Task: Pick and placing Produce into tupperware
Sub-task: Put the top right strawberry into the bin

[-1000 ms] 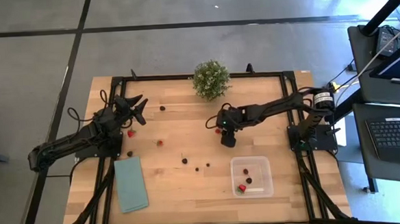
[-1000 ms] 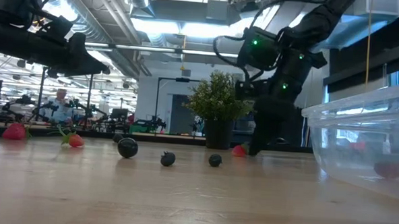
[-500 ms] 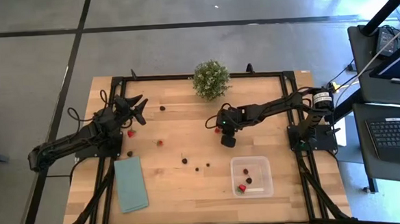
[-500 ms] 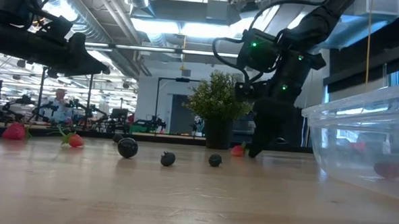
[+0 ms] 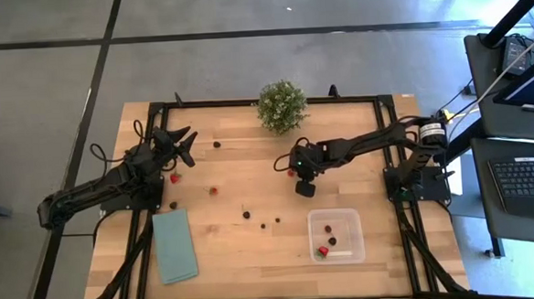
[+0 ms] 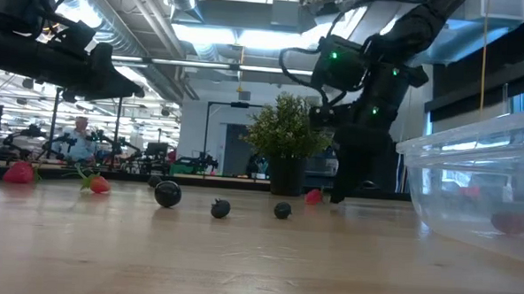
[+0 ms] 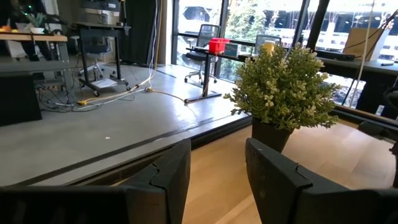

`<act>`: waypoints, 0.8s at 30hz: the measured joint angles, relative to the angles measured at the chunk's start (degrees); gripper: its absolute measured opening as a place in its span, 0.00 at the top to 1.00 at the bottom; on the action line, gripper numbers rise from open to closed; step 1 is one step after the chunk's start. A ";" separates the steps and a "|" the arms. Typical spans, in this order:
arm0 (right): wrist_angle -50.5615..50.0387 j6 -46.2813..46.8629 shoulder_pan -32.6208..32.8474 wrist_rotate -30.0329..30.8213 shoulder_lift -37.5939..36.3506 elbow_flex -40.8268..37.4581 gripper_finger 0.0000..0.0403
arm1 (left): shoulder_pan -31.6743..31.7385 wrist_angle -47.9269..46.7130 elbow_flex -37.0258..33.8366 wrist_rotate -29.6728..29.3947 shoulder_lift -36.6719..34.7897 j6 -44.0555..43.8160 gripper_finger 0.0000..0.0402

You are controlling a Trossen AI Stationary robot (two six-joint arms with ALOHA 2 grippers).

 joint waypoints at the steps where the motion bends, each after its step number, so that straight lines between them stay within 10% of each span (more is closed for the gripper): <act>1: -0.62 0.21 0.04 -0.08 -0.69 0.75 0.99 | 0.00 0.00 -0.02 0.00 0.00 0.00 0.64; 16: -28.57 16.53 11.45 -2.08 -23.60 16.88 1.00 | 0.00 0.01 -0.02 -0.02 0.02 0.01 0.64; 24: -34.17 30.95 26.89 -1.51 -22.17 18.13 1.00 | 0.00 0.01 -0.02 -0.26 0.02 0.02 0.64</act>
